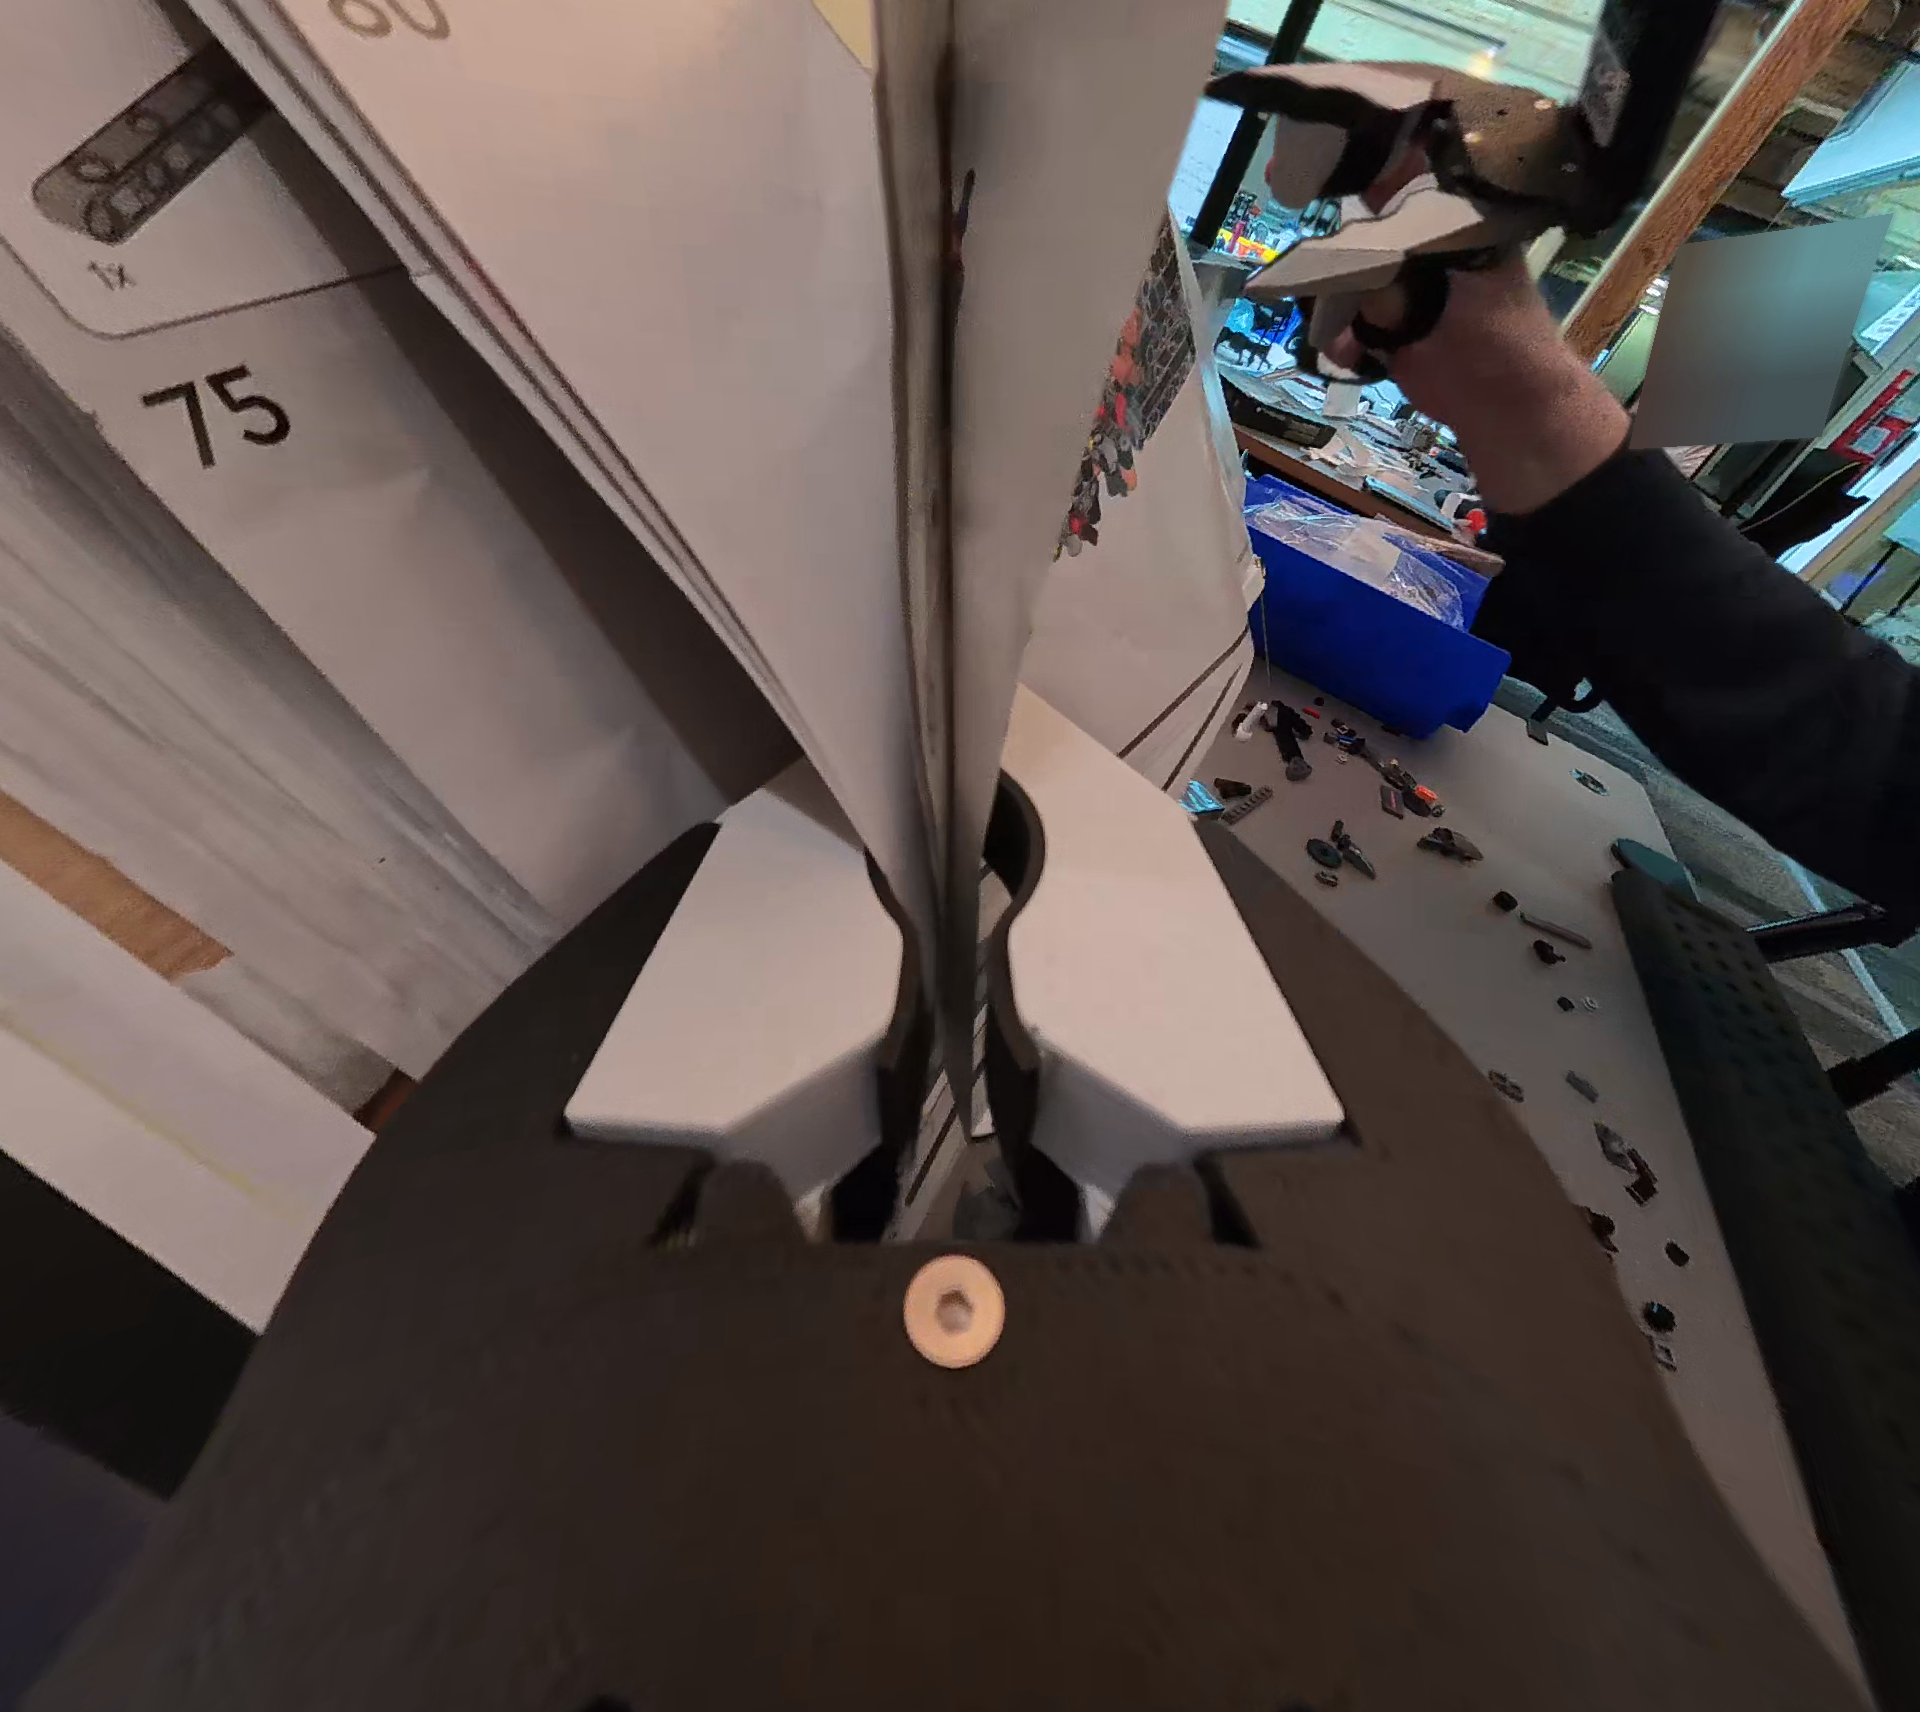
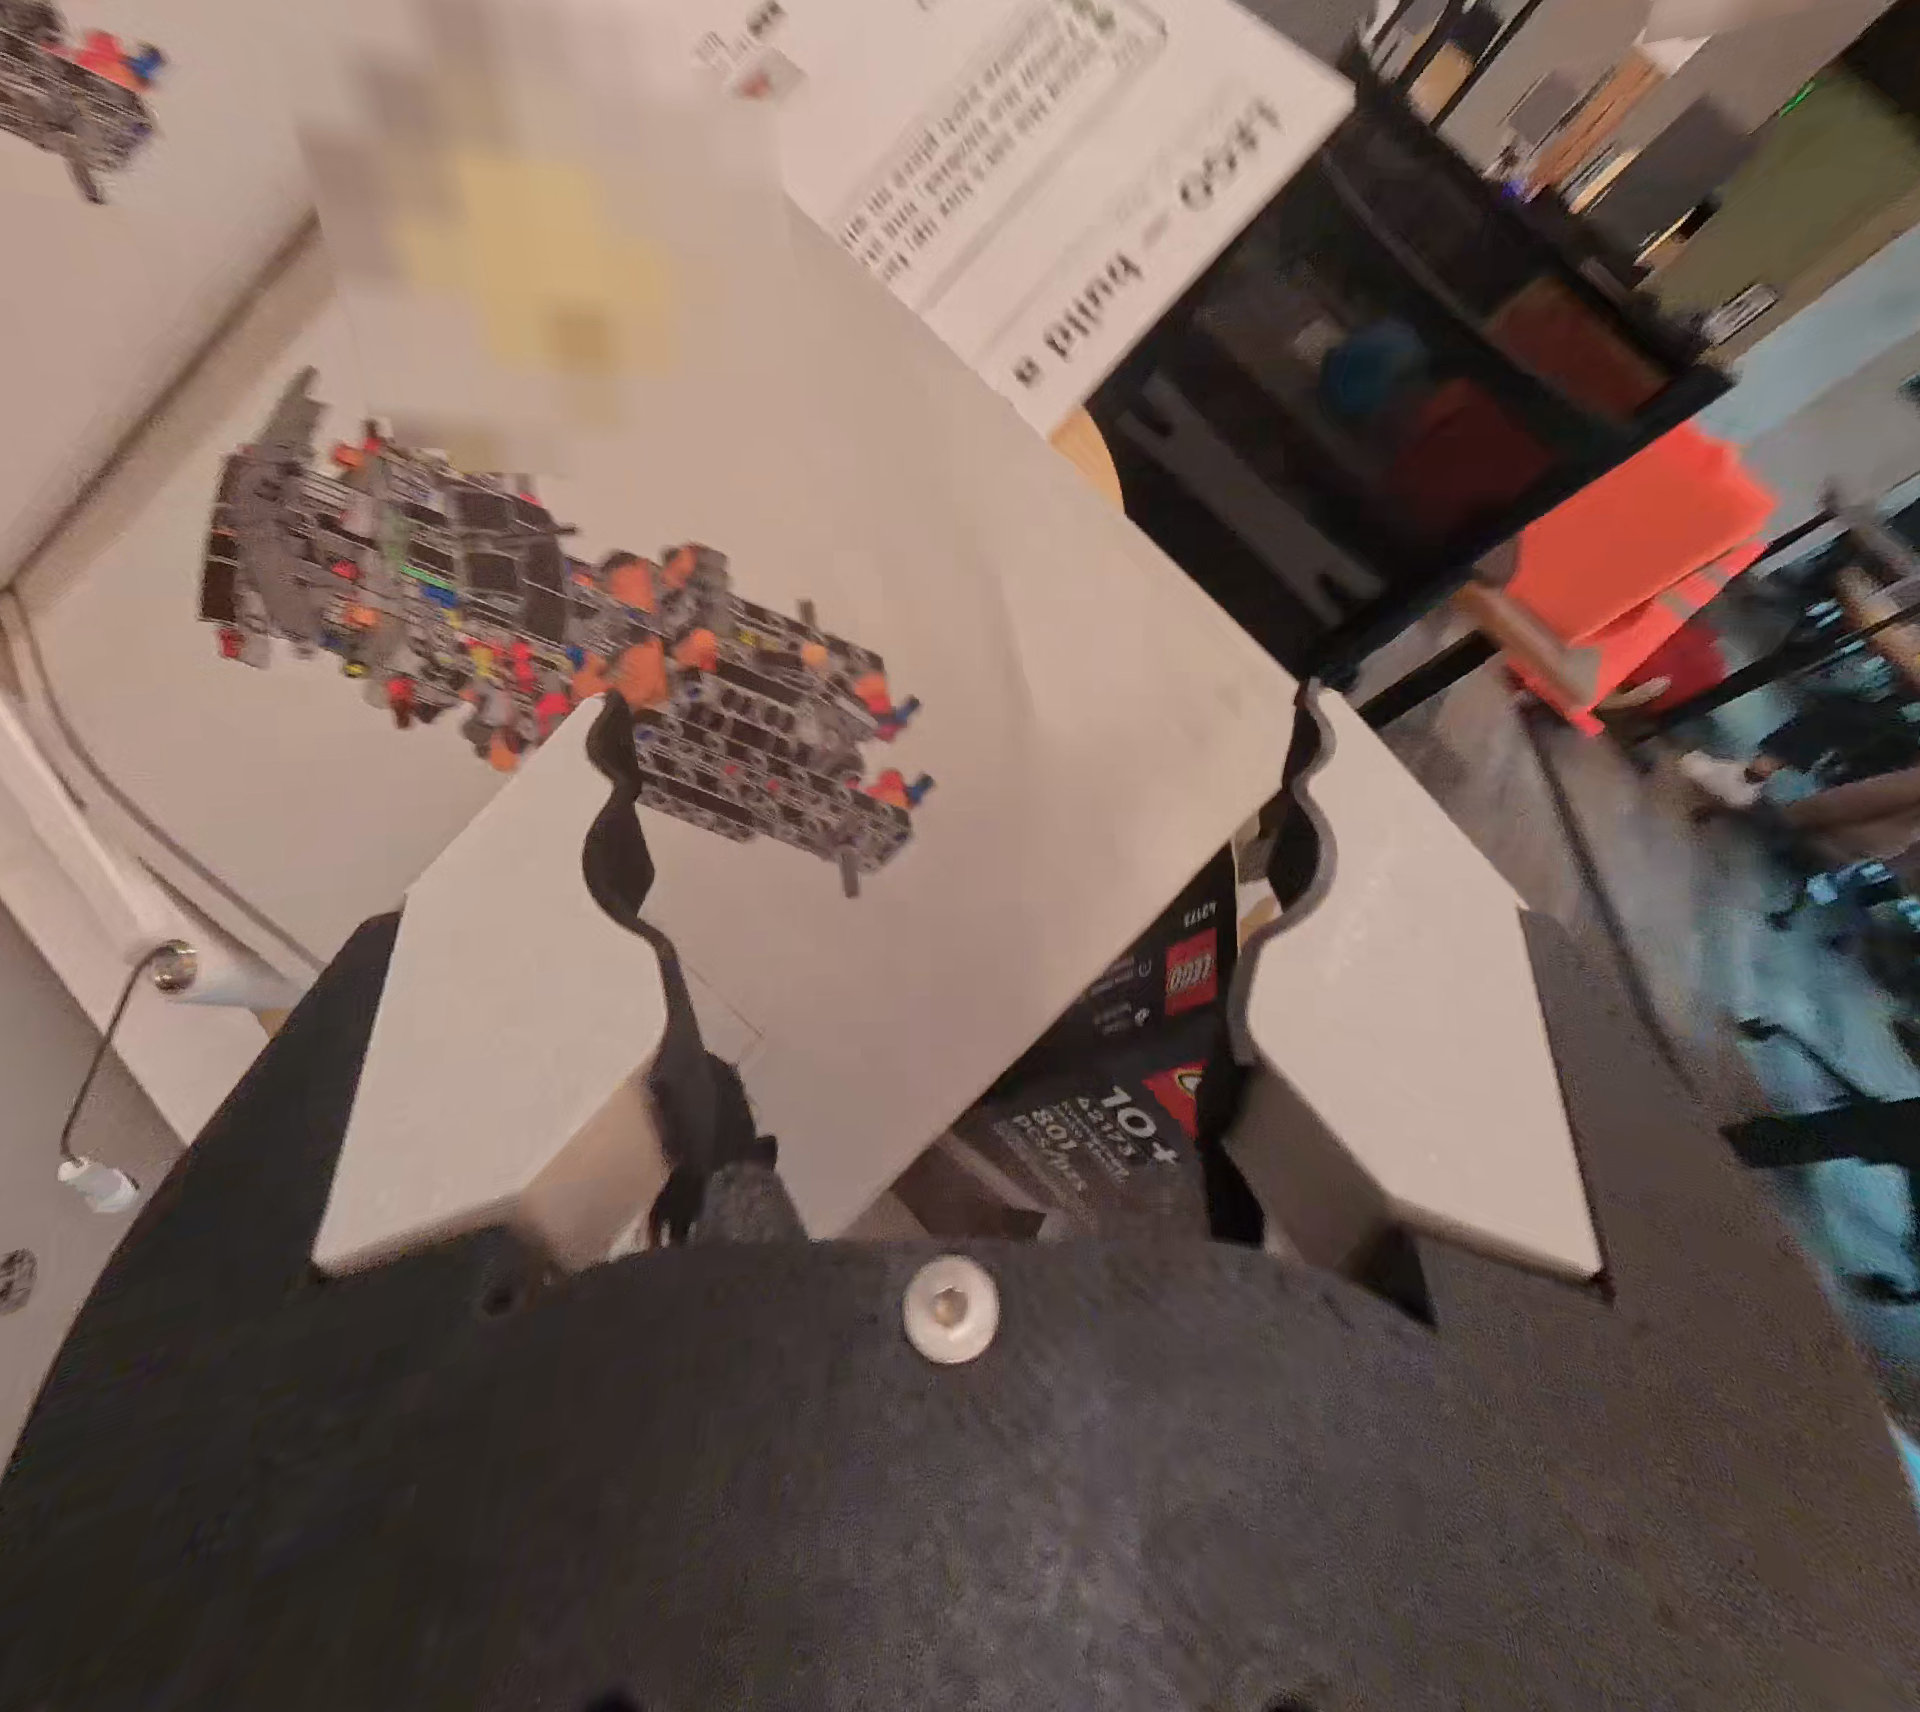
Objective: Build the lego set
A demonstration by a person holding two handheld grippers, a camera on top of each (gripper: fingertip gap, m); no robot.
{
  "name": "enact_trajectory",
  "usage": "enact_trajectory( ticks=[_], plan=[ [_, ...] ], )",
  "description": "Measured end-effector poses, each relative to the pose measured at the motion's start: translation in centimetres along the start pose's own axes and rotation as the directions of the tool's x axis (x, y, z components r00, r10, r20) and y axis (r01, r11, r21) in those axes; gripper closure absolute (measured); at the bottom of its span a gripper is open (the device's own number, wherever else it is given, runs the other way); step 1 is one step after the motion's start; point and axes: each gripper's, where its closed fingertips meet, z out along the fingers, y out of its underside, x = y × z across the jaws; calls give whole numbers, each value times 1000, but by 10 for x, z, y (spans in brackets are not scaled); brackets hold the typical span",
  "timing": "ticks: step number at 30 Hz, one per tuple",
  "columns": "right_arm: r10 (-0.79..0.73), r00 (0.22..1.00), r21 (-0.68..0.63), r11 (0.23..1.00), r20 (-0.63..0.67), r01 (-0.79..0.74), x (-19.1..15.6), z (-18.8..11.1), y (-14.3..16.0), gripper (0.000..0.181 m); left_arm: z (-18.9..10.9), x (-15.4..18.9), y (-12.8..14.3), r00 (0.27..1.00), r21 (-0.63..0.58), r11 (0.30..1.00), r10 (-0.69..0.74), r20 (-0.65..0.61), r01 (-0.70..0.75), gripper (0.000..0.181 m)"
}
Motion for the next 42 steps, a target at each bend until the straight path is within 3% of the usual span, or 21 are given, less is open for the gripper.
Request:
enact_trajectory(
  ticks=[4, 9, 11, 12, 13, 15, 18, 21, 24, 25, 26, 28, 30, 32, 34, 36, 37, 40, 42],
  plan=[
    [89, 990, -73, 994, 109, -81, -1, 21, 31, 73, 0, 0, 0, 1000, 4, 1000, 2, 1, -2, 181],
    [64, 991, -23, 998, 120, -61, -11, 18, 28, 103, -1, 0, 2, 1000, -1, 1000, 2, 7, -2, 181],
    [62, 993, -22, 998, 105, -60, -9, 13, 27, 127, 0, 0, 2, 1000, 0, 1000, 2, 8, -2, 181],
    [42, 994, -2, 999, 98, -42, -8, 8, 22, 152, 0, 0, 1, 1000, 1, 1000, 1, 8, -1, 181],
    [18, 992, 19, 1000, 123, -20, -13, 2, 18, 165, 1, 0, 1, 1000, 2, 1000, 2, 8, -2, 181],
    [-1, 979, -14, 1000, 204, 4, -30, -2, 18, 181, 1, 0, 1, 1000, 5, 1000, 2, 6, -2, 181],
    [54, 932, 8, 998, 357, -60, -61, -11, 1, 181, 0, 1, 1, 1000, 9, 1000, 2, 5, -2, 181],
    [140, 808, 106, 965, 573, -242, -102, -29, -44, 178, 0, 2, 3, 1000, 9, 1000, -5, -3, 5, 181],
    [65, 548, 161, 921, 834, -354, -174, -63, -95, 138, 0, 2, 4, 1000, 10, 1000, -6, -7, 6, 181],
    [-2, 489, 176, 935, 872, -309, -197, -70, -99, 131, -1, 2, 4, 1000, 10, 1000, -9, -8, 9, 181],
    [-38, 485, 182, 950, 874, -254, -210, -69, -99, 123, -1, 2, 4, 1000, 10, 1000, -13, -9, 13, 181],
    [-14, 565, 190, 948, 825, -254, -198, -54, -101, 119, -2, 4, 5, 1000, 7, 1000, -9, -8, 10, 181],
    [75, 649, 231, 898, 757, -373, -155, -48, -108, 112, -4, 6, 6, 1000, 1, 1000, -5, -12, 5, 181],
    [189, 847, 237, 909, 496, -342, -89, -24, -85, 83, -6, 6, 7, 1000, -7, 1000, 0, -13, 0, 181],
    [194, 946, 172, 955, 261, -244, -39, -11, -48, 69, -6, 5, 8, 1000, -10, 1000, -1, -14, 1, 181],
    [210, 968, 82, 972, 137, -222, -8, -1, -15, 65, -5, 3, 7, 1000, -7, 1000, -3, -16, 3, 181],
    [221, 966, 43, 972, 136, -229, -4, 5, -2, 68, -4, 3, 7, 1000, -3, 1000, -4, -17, 4, 181],
    [182, 977, -51, 983, 107, -178, -5, 21, 27, 84, -2, 2, 6, 1000, 10, 1000, -10, -19, 11, 181],
    [153, 982, -47, 988, 112, -148, -12, 23, 28, 96, -1, 3, 7, 1000, 12, 1000, -12, -19, 13, 181]
  ],
)
